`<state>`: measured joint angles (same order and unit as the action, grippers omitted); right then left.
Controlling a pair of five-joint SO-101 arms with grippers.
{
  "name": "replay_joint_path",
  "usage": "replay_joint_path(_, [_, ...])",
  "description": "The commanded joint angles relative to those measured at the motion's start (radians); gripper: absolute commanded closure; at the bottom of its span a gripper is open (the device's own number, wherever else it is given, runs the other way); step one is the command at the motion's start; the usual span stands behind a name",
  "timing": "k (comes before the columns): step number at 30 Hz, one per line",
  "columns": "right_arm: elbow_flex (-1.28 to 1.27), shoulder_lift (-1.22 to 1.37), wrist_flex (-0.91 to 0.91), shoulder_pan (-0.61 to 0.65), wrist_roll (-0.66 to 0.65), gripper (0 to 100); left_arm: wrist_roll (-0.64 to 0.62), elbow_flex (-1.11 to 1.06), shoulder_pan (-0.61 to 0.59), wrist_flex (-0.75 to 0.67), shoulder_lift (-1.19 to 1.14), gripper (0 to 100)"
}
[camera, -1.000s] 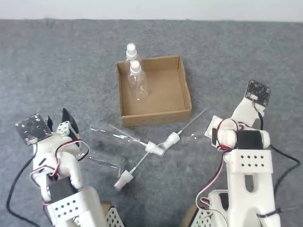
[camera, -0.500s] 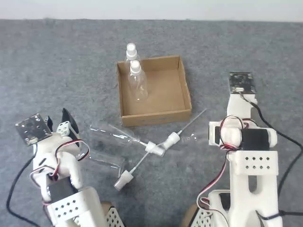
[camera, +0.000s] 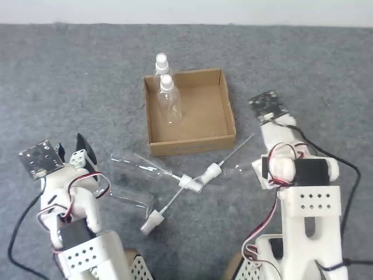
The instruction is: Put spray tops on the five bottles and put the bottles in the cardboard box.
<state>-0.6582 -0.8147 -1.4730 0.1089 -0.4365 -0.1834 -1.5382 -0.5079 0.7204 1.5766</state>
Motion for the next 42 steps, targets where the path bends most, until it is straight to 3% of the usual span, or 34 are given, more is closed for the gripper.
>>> replay_joint_path(1, [0.058,0.008,-0.001,0.044,-0.115,98.9,-0.005,0.004,-0.006,-0.031,0.014,84])
replay_joint_path(7, [0.057,0.012,-0.002,0.104,-0.299,97.2,-0.005,-0.002,-0.006,-0.032,0.014,84])
replay_joint_path(14, [0.011,0.012,0.007,0.162,-0.433,79.9,-0.005,-0.002,-0.006,-0.032,0.015,84])
replay_joint_path(22, [-0.074,0.012,0.05,0.162,-0.608,79.3,-0.005,-0.002,-0.006,-0.032,0.015,84])
replay_joint_path(30, [-0.146,0.012,0.131,0.162,-0.643,72.6,-0.003,-0.007,-0.006,-0.048,0.015,84])
replay_joint_path(42, [-0.295,0.012,0.317,0.163,-0.684,72.7,-0.003,-0.013,-0.005,-0.052,0.015,84])
